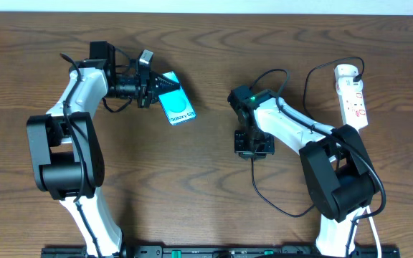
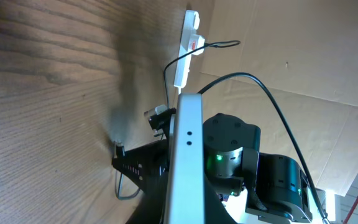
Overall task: Plug charger to phone and switch on socket
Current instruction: 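Lower the right gripper and close it on the cable plug, then lift the cable plug with the right gripper toward the phone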
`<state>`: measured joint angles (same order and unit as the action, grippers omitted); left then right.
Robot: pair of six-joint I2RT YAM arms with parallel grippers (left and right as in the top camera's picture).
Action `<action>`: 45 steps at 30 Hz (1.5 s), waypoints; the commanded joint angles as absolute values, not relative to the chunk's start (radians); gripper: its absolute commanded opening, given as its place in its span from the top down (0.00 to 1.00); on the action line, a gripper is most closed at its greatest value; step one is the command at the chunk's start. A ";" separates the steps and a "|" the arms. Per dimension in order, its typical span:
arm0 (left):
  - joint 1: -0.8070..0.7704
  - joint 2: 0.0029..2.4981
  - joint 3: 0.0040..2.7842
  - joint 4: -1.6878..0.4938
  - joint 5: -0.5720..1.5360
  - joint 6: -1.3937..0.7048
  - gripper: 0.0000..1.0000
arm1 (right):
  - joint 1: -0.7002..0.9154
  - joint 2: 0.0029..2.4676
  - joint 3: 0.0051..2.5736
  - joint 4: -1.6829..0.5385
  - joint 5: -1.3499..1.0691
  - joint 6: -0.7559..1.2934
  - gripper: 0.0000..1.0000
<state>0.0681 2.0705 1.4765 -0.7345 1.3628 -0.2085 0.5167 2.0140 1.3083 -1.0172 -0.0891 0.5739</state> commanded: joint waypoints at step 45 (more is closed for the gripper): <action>0.089 2.064 1.477 -0.709 1.528 -0.165 0.92 | 0.524 2.053 1.938 -1.381 -0.913 -0.089 0.99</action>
